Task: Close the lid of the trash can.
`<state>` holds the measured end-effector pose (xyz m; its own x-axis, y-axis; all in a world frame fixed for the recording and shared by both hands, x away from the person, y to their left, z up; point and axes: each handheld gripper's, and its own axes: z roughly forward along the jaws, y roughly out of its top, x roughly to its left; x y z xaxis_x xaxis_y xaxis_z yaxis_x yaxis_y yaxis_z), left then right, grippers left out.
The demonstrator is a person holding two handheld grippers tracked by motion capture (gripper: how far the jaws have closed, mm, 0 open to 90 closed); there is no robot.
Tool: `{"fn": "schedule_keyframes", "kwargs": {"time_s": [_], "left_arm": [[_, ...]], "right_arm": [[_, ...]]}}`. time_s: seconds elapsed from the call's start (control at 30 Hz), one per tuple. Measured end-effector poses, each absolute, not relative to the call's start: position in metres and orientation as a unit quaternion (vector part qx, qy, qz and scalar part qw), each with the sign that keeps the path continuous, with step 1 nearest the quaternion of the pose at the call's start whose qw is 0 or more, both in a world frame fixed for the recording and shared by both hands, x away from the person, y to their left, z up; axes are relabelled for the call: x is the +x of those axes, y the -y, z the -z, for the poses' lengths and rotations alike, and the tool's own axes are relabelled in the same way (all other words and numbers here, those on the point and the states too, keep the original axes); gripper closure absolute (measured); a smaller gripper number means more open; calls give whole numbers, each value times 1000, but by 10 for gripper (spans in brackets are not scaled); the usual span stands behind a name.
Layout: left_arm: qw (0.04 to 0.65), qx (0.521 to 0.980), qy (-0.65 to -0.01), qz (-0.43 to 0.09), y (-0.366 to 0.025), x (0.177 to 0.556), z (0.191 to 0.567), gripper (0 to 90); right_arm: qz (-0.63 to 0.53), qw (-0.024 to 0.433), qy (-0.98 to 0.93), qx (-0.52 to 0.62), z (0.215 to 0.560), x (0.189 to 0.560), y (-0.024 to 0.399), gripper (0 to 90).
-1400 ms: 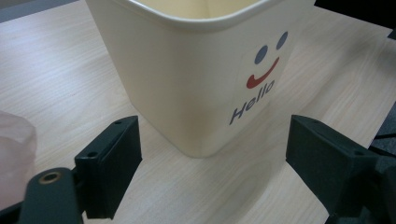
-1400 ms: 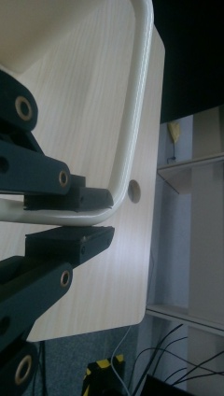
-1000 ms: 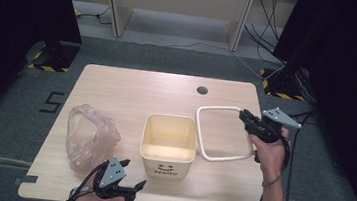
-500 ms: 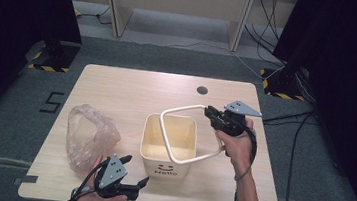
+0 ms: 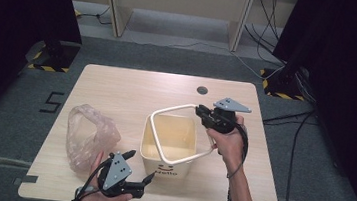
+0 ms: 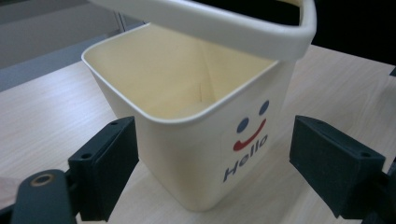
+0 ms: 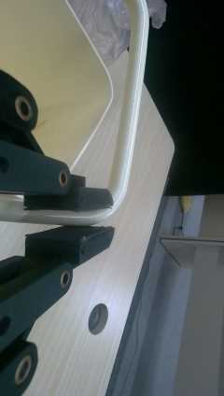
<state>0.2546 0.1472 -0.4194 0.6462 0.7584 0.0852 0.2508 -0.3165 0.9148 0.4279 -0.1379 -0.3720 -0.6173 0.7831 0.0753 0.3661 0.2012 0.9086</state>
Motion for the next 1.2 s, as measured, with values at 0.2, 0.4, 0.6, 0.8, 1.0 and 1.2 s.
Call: {"fn": "schedule_keyframes", "kwargs": {"time_s": [0.2,0.4,0.6,0.8,1.0,1.2], "left_arm": [[495,759,-325,-270,-145,255,413,150],[496,764,-305,-278,-135,258,412,150],[485,769,-306,-283,-123,264,417,146],[490,765,-311,-280,-125,266,417,136],[491,764,-314,-277,-127,266,418,114],[487,764,-315,-282,-128,265,418,129]], "right_arm": [[-498,201,-753,382,374,430,124,805],[-494,195,-760,375,378,428,114,805],[-494,190,-762,374,381,428,111,806],[-486,193,-765,377,385,427,111,805],[-482,191,-766,380,387,425,110,805],[-470,206,-767,385,388,423,110,804]]}}
